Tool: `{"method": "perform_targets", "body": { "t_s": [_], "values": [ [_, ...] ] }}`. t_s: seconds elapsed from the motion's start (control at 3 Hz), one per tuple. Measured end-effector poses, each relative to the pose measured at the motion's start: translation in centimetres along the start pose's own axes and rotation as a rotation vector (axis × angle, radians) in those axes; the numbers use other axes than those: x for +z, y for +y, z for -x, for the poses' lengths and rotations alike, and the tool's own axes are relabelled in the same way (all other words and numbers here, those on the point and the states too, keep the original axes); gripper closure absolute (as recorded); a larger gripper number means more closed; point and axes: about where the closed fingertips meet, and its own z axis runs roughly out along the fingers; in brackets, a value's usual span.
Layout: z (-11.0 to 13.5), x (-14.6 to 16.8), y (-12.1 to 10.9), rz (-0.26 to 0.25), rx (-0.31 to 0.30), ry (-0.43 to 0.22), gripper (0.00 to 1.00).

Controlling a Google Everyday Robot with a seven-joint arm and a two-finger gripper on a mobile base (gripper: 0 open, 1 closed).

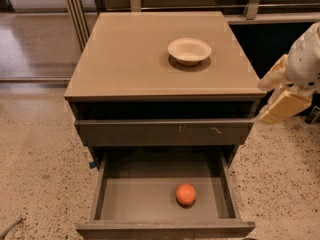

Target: Pick orange from middle drawer and place on counter

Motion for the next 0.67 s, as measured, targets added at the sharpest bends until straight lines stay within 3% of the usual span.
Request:
{"method": "perform_targets", "body": {
  "t_s": [0.33,0.67],
  "values": [
    [-0.4,5.8,0.4,0.061,0.025,-0.118,0.7],
    [-1.2,12.2,2.2,0.179,0.036,-0.171,0.93]
  ]
}}
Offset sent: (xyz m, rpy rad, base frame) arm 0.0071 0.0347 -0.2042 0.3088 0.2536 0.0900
